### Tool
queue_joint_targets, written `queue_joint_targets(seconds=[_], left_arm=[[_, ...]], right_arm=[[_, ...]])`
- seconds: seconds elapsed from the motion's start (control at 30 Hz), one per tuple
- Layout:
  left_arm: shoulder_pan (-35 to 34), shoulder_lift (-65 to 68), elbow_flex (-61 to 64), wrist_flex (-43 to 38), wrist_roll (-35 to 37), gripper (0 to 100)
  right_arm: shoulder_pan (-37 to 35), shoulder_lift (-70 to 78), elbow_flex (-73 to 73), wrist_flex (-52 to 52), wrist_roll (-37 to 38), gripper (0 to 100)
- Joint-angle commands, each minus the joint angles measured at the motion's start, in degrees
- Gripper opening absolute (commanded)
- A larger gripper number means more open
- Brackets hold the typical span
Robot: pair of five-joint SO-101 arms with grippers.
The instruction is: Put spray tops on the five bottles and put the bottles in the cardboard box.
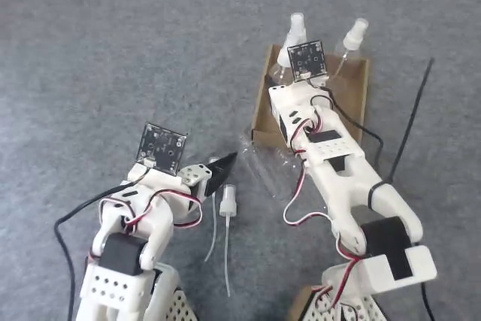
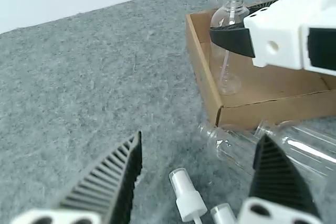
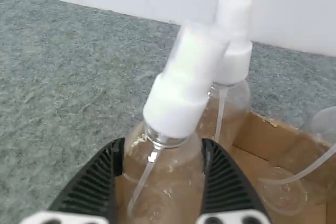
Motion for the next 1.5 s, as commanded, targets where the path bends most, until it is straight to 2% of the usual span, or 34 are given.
queue_joint_targets(seconds=[0.0,0.37,0.63,1.47], left_arm=[[-0.18,-0.62,-0.48,-1.49,-0.53,32],[-0.18,-0.62,-0.48,-1.49,-0.53,32],[-0.18,-0.62,-0.4,-1.49,-0.53,32],[-0.18,-0.62,-0.4,-1.49,-0.62,32]], right_arm=[[-0.31,0.22,-2.73,-0.66,-0.18,0.7],[-0.31,-0.22,-2.37,-0.48,-0.18,0.8],[-0.31,0.04,-2.29,-0.22,-0.18,13.7],[-0.48,-1.36,-1.14,-0.31,-0.09,14.2]])
